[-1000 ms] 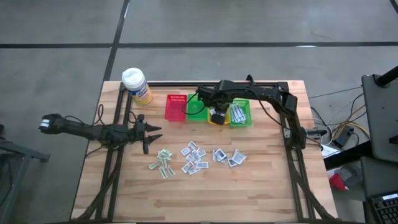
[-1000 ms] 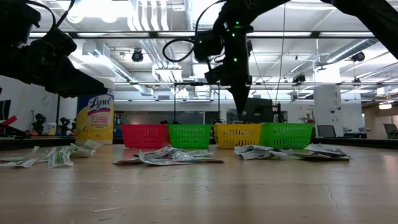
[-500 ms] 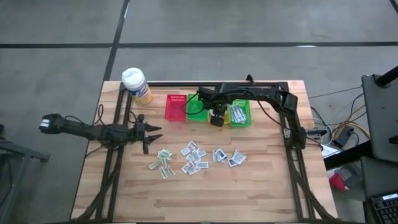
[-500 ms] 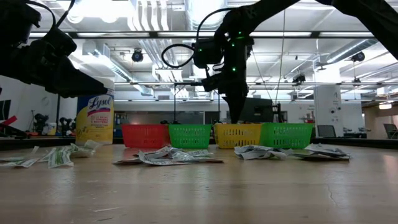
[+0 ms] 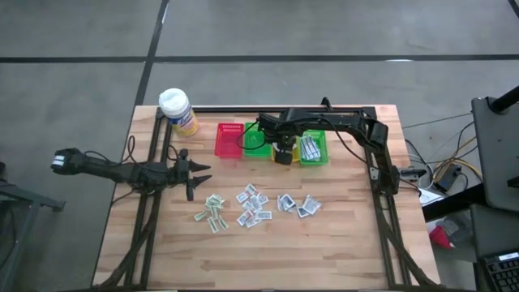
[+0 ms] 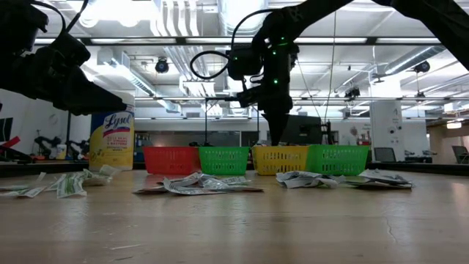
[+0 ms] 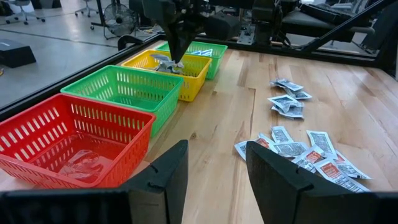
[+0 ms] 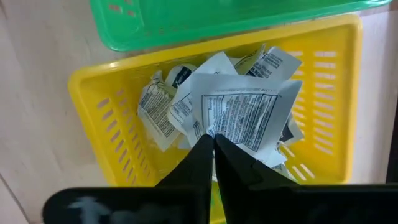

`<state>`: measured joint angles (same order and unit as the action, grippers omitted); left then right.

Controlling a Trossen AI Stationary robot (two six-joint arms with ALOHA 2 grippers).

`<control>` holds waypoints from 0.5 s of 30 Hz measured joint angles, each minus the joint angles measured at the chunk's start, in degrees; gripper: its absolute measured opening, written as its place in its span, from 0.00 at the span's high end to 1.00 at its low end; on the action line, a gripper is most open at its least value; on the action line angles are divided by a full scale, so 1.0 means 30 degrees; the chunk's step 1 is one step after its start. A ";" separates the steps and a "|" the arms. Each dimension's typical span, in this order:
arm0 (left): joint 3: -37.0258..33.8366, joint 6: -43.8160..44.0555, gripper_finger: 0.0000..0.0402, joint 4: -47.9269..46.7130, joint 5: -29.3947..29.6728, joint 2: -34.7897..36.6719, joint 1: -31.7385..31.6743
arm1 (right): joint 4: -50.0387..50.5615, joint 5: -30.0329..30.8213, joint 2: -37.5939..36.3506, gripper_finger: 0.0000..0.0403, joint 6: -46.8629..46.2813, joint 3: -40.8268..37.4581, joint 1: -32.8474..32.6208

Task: Pick & Place First Aid Supplies
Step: Put the blue alcohol pad into the yellow bin

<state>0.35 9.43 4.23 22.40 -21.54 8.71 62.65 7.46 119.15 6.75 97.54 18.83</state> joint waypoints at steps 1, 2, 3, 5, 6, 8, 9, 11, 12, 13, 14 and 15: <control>0.0003 0.0000 0.61 0.0000 0.0003 0.0000 0.0000 | 0.0039 0.0000 0.0000 0.95 -0.0001 0.0032 0.0001; -0.0002 0.0000 0.61 0.0005 0.0001 0.0000 0.0000 | 0.0032 0.0000 0.0000 0.93 0.0001 0.0066 0.0001; 0.0002 0.0000 0.61 0.0007 0.0003 0.0000 0.0000 | 0.0025 0.0007 0.0000 0.90 0.0036 0.0103 -0.0004; -0.0004 0.0000 0.61 0.0007 0.0002 0.0000 0.0000 | 0.0030 0.0015 0.0000 0.85 0.0229 0.0128 -0.0006; -0.0004 0.0000 0.61 0.0007 -0.0004 0.0000 0.0000 | 0.0035 0.0015 0.0000 0.83 0.0309 0.0156 -0.0006; 0.0000 0.0000 0.61 0.0007 0.0002 0.0000 0.0000 | 0.0032 0.0163 0.0000 0.78 0.0484 0.0223 -0.0006; -0.0004 0.0000 0.61 0.0007 -0.0004 0.0000 0.0000 | 0.0052 0.0385 0.0000 0.75 0.0596 0.0283 -0.0006; 0.0003 0.0000 0.61 0.0007 0.0003 0.0000 0.0000 | 0.0432 0.0750 0.0000 0.71 0.0931 0.0523 -0.0021; -0.0004 0.0000 0.61 0.0007 -0.0004 0.0000 0.0000 | 0.0737 0.0996 -0.0003 0.70 0.1044 0.0690 -0.0021; 0.0003 0.0000 0.61 0.0007 -0.0004 0.0000 0.0000 | 0.1098 0.1135 -0.0015 0.68 0.1083 0.0926 -0.0021; -0.0004 0.0000 0.61 0.0007 -0.0002 0.0000 0.0000 | 0.1534 0.1151 -0.0015 0.67 0.1095 0.1213 -0.0021; -0.0004 0.0000 0.61 0.0007 -0.0001 0.0000 0.0000 | 0.2124 0.1163 -0.0015 0.66 0.1011 0.1548 -0.0021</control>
<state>0.34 9.43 4.25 22.40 -21.54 8.71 69.02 10.95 119.11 9.78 102.18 18.76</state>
